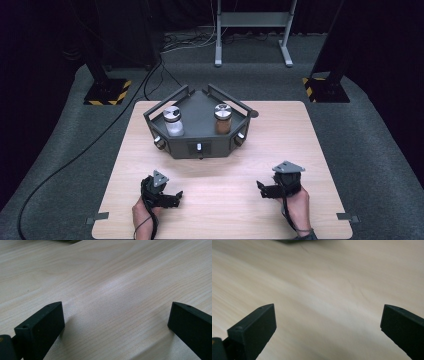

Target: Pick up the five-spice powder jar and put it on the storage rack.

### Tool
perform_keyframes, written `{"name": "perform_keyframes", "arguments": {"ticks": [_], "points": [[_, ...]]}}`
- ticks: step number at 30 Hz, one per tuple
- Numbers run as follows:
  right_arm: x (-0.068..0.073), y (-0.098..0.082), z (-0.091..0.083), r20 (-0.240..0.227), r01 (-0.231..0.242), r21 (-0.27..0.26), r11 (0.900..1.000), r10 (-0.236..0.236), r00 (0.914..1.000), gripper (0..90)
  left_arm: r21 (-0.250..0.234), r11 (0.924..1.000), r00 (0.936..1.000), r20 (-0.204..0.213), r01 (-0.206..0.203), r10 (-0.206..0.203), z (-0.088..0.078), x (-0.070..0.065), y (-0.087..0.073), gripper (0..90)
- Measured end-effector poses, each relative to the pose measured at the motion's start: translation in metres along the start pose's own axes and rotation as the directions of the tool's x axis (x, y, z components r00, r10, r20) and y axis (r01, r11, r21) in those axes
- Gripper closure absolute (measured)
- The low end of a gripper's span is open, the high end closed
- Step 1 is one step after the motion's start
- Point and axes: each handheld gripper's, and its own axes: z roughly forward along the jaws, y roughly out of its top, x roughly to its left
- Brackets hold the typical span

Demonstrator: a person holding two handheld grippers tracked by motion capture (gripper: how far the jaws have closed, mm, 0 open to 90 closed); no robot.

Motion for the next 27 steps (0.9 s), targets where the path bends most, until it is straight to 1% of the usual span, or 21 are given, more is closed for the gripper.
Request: {"name": "perform_keyframes", "arguments": {"ticks": [3,5,9,11,13,15,16,17,20,23,25,27], "points": [[-0.006,-0.02,-0.004,0.016,-0.036,0.009,0.999,0.036,0.9992,0.0,0.0,1.0,1.0,0.001,0.002,-0.002,0.0,0.0,0.0,0.5],[-0.008,-0.031,-0.007,0.032,-0.048,0.005,0.999,0.048,0.9983,0.0,0.001,1.0,1.0,0.001,0.002,-0.002,0.0,0.0,0.0,0.5],[-0.011,-0.044,-0.009,0.038,-0.074,0.005,0.997,0.073,0.9966,0.0,0.001,1.0,1.0,0.001,0.002,-0.002,0.0,0.0,0.0,0.5],[-0.011,-0.049,-0.009,0.037,-0.079,-0.001,0.997,0.079,0.9962,0.0,0.001,1.0,1.0,0.001,0.001,-0.001,0.0,0.0,0.0,0.5],[-0.011,-0.053,-0.009,0.038,-0.069,-0.001,0.998,0.069,0.9969,0.0,0.001,1.0,1.0,0.001,0.002,-0.002,0.0,0.0,0.0,0.5],[-0.012,-0.054,-0.009,0.039,-0.064,0.01,0.998,0.064,0.9972,0.0,0.001,1.0,1.0,0.001,0.002,-0.002,0.0,0.0,0.0,0.5],[-0.012,-0.057,-0.011,0.04,-0.063,-0.003,0.998,0.063,0.9972,0.0,0.002,1.0,1.0,0.002,0.003,-0.003,0.0,0.0,0.0,0.5],[-0.013,-0.059,-0.012,0.039,-0.069,-0.009,0.998,0.069,0.9968,0.0,0.001,1.0,1.0,0.002,0.002,-0.002,0.0,0.0,0.0,0.5],[-0.016,-0.058,-0.013,0.039,-0.081,0.005,0.997,0.081,0.9959,0.0,0.001,1.0,1.0,0.001,0.002,-0.002,0.0,0.0,0.0,0.5],[-0.019,-0.058,-0.013,0.021,-0.09,0.006,0.996,0.09,0.9957,0.0,0.001,1.0,1.0,0.0,0.001,-0.001,0.0,0.0,0.0,0.5],[-0.025,-0.058,-0.012,-0.004,-0.095,0.012,0.995,0.095,0.9955,0.0,0.001,1.0,1.0,0.0,0.0,0.0,0.0,0.0,0.0,0.5],[-0.027,-0.061,-0.014,-0.008,-0.111,-0.003,0.994,0.111,0.9938,0.0,0.0,1.0,1.0,-0.001,-0.001,0.001,0.0,0.0,0.0,0.5]]}}
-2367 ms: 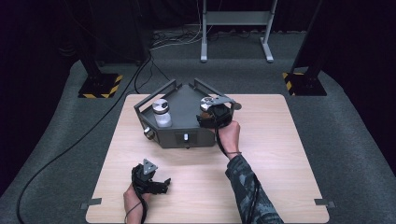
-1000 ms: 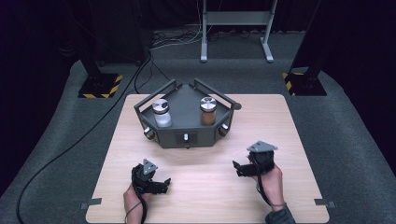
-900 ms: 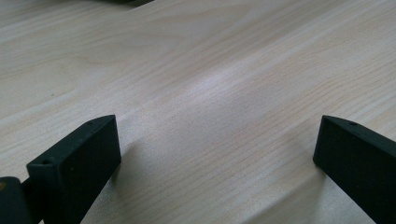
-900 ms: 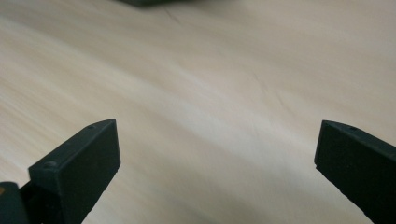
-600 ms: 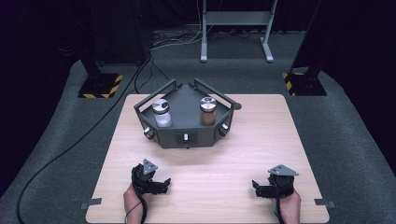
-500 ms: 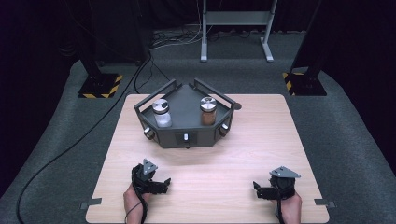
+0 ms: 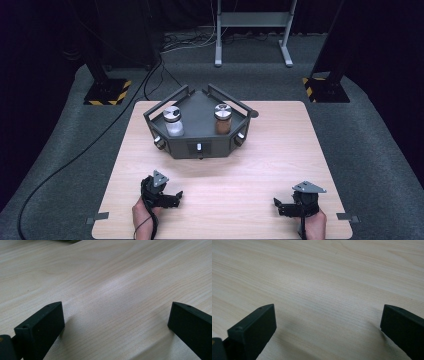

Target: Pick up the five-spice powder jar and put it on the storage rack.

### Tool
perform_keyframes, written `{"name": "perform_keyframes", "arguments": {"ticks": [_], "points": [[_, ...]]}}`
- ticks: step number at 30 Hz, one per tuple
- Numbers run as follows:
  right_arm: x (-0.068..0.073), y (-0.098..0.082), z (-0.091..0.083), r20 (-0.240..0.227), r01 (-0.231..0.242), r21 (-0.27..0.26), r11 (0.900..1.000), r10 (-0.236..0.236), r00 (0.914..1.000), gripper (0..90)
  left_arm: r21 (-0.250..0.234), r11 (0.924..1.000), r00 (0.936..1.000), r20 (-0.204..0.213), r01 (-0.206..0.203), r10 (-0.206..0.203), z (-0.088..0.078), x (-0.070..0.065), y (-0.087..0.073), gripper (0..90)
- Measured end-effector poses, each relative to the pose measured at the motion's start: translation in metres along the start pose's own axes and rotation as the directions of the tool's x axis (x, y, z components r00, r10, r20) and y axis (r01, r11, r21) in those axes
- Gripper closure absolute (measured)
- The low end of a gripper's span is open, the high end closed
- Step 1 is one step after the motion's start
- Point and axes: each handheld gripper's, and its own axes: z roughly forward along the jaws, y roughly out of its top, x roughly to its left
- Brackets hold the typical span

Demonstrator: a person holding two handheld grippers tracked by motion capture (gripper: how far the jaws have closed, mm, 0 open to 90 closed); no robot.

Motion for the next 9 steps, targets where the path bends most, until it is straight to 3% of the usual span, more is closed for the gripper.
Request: {"name": "perform_keyframes", "arguments": {"ticks": [9], "points": [[0.0015,-0.0067,-0.0032,0.015,-0.017,-0.037,0.999,0.018,0.9997,0.0,0.0,1.0,1.0,-0.004,-0.006,0.006,-0.0004,-0.001,-0.0001,0.4]]}}
